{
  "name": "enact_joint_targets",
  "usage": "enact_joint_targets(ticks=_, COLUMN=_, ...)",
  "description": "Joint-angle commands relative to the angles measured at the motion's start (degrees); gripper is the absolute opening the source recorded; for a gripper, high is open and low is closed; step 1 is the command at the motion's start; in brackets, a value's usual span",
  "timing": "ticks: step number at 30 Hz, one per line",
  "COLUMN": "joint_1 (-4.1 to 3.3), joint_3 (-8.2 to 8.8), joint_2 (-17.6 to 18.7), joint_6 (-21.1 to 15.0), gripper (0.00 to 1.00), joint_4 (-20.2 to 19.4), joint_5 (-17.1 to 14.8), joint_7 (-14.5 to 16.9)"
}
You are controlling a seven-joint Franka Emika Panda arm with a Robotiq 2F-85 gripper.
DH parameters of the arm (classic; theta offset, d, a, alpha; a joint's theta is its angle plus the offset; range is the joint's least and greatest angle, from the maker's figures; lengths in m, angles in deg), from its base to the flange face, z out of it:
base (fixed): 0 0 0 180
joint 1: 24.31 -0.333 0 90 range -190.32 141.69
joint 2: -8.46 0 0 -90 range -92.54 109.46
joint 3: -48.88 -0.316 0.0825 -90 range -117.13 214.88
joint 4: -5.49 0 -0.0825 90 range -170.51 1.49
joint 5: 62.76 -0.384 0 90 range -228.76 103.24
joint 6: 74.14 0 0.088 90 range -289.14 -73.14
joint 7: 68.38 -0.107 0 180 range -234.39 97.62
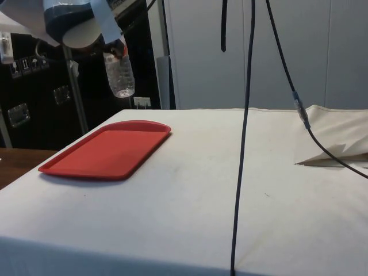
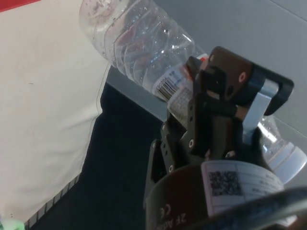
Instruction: Place the bottle upright on the tray.
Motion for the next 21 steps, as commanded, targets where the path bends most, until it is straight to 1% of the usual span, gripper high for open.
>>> enact_joint_targets(ticks=1, joint_1=-0.23, joint_3=-0.06, joint_2=0.2, joint_6=0.3, gripper=0.34, joint_4=0.1, joint_5=0.3, joint_7=-0.5)
enact_joint_targets(ticks=4, joint_1=-0.17, joint_3=-0.52, joint_2=0.5, joint_6=0.6, gripper=0.34, joint_4=0.1, joint_5=0.9, joint_7=-0.7)
enact_joint_targets(ticks=5, joint_1=0.0, joint_3=-0.57, joint_2=0.2, joint_6=0.5, gripper=0.34, joint_4=-0.1, joint_5=0.9, joint_7=-0.5)
enact_joint_targets(ticks=6, joint_1=-0.11, joint_3=-0.74, joint_2=0.6, joint_6=0.8, gripper=0.34, joint_4=0.1, joint_5=1.3, joint_7=-0.9)
enact_joint_targets(ticks=9, joint_1=-0.11, joint_3=-1.03, joint_2=0.8, joint_6=1.0, gripper=0.34, joint_4=0.2, joint_5=1.8, joint_7=-1.1)
enact_joint_targets(ticks=12, joint_1=0.0, joint_3=-1.2, joint_2=0.7, joint_6=0.9, gripper=0.34, joint_4=-0.1, joint_5=2.1, joint_7=-0.9)
enact_joint_targets(ticks=21, joint_1=0.0, joint_3=-1.2, joint_2=0.9, joint_6=0.9, gripper=0.34, joint_4=-0.1, joint_5=2.2, joint_7=-0.9)
